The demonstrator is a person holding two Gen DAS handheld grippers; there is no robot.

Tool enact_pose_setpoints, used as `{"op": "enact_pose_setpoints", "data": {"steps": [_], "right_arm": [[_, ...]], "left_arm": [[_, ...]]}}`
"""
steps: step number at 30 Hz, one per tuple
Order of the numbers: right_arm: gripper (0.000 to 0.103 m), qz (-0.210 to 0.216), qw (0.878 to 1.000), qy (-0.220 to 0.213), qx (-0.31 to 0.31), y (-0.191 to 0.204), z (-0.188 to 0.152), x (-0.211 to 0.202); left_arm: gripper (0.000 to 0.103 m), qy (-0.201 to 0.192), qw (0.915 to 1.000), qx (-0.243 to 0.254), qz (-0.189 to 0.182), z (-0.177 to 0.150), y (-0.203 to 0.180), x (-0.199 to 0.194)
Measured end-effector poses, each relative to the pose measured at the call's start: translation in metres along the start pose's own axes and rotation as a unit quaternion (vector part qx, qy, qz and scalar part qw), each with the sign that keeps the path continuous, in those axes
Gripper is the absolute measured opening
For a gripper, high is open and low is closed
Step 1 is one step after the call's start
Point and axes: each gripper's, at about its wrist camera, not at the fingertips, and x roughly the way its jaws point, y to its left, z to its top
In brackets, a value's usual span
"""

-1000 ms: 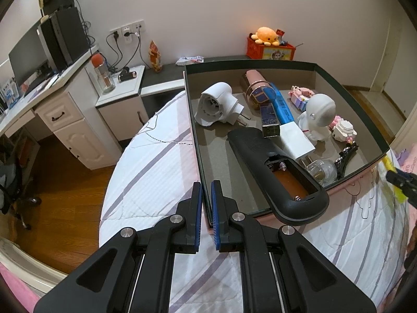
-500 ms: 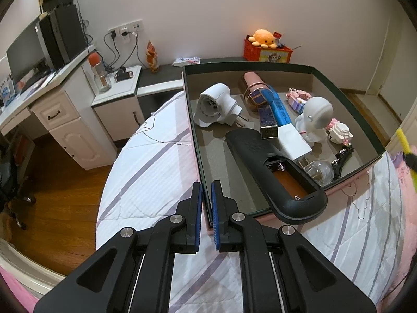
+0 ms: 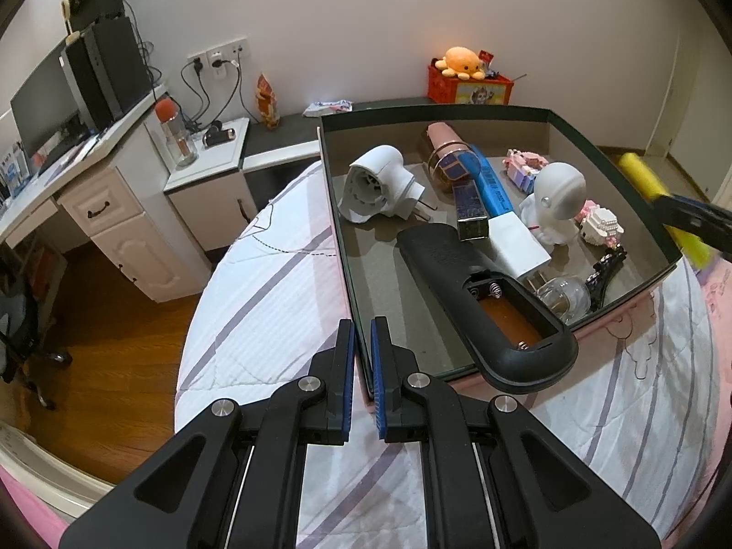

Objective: Organize rigid objects
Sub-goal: 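Carry the highlighter with the right tool over the pink box, then open the right tool to drop the highlighter into the pink box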

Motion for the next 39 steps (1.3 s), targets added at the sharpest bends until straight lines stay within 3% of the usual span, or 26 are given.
{"op": "enact_pose_setpoints", "data": {"steps": [10, 22, 24, 26, 27, 31, 34, 39], "right_arm": [[0.027, -0.019, 0.998, 0.067, -0.008, 0.012, 0.010, 0.061], [0.027, -0.004, 0.998, 0.067, -0.011, 0.021, 0.007, 0.059], [0.033, -0.005, 0.998, 0.069, -0.010, 0.021, 0.006, 0.058], [0.057, -0.018, 0.998, 0.067, -0.009, 0.020, 0.004, 0.053], [0.062, -0.023, 0.998, 0.064, -0.010, 0.019, 0.003, 0.049], [0.066, -0.021, 0.998, 0.055, -0.012, 0.021, -0.001, 0.036], [0.080, -0.021, 0.999, 0.045, -0.016, 0.025, -0.004, 0.022], [0.081, -0.006, 1.000, 0.025, -0.016, 0.035, -0.008, 0.001]], "left_arm": [[0.006, 0.000, 0.9999, 0.006, 0.009, 0.002, -0.003, 0.002], [0.006, 0.002, 0.9999, 0.004, 0.010, 0.002, -0.006, 0.002], [0.006, 0.003, 0.9999, 0.001, 0.011, 0.002, -0.005, 0.002], [0.007, 0.004, 0.9999, -0.002, 0.011, 0.002, -0.005, 0.002], [0.007, 0.005, 0.9999, -0.004, 0.012, 0.002, -0.004, 0.002], [0.007, 0.006, 0.9997, -0.019, 0.014, 0.002, -0.004, -0.001], [0.008, 0.005, 0.9995, -0.022, 0.021, 0.002, -0.006, -0.005], [0.011, -0.001, 0.9992, -0.034, 0.022, -0.001, -0.009, -0.019]]}}
